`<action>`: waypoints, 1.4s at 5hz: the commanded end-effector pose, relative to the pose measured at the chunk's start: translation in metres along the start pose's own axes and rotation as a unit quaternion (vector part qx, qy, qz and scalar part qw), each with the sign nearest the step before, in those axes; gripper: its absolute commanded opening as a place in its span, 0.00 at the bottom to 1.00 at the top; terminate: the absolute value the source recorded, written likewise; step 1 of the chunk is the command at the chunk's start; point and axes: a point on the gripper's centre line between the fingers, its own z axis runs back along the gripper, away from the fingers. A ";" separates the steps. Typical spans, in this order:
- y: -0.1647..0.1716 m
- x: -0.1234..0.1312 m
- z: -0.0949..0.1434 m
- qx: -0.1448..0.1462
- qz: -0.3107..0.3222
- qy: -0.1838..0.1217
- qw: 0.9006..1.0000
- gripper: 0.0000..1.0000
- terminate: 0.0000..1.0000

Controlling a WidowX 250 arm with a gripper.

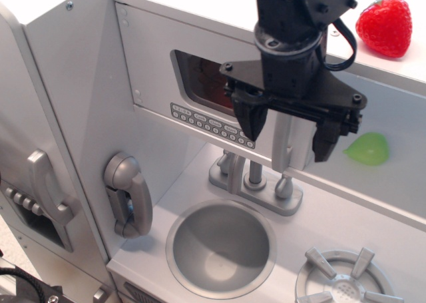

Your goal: Open microwave

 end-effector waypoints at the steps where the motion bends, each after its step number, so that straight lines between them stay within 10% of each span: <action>1: 0.009 0.033 0.002 0.003 0.033 -0.035 0.999 1.00 0.00; 3: 0.009 0.042 -0.004 0.010 0.023 -0.033 0.999 1.00 0.00; 4: 0.011 0.038 -0.006 -0.021 0.020 -0.034 0.999 0.00 0.00; 7: 0.014 0.022 -0.001 -0.046 0.002 -0.047 0.998 0.00 0.00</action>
